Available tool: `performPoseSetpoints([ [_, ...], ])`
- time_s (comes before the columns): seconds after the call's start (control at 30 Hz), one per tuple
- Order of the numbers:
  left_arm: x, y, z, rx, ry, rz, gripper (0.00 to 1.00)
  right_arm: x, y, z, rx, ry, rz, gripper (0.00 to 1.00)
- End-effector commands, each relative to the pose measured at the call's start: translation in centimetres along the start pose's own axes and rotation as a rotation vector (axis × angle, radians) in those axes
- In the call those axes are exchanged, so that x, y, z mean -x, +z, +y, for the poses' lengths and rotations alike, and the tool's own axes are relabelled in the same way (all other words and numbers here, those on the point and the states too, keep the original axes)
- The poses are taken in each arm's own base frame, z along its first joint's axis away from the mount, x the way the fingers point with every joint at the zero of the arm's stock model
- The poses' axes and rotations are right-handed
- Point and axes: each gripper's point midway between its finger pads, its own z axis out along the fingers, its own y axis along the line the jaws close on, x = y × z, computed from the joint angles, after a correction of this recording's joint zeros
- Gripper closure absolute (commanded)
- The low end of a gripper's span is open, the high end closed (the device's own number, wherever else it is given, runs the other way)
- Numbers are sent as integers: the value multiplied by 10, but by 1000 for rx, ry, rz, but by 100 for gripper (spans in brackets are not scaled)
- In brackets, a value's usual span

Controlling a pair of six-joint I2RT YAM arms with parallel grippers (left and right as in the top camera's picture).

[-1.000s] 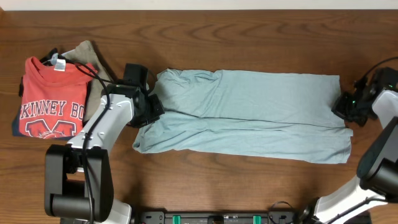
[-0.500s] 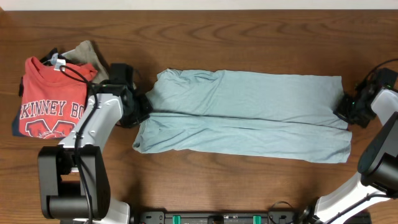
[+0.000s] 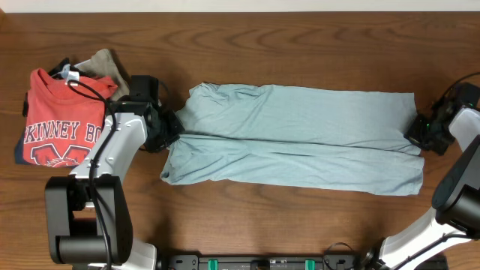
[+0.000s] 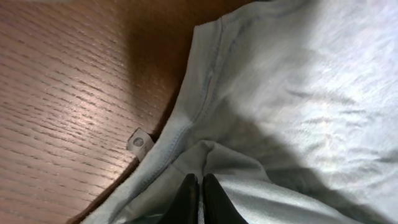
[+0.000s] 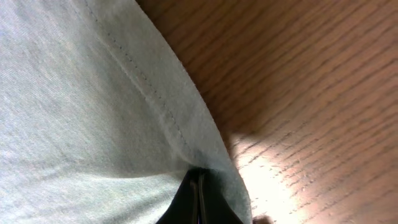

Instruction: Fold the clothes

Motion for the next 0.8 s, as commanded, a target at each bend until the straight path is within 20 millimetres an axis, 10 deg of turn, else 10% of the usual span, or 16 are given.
performPoseSetpoints([
  [0.0,12,-9,4,28,-61,-56,94,-11,16,-21,-93,33,47,99],
  [0.77,10,-9,16,96,-160,-67,94,-11,16,-28,-130,53,46,99],
])
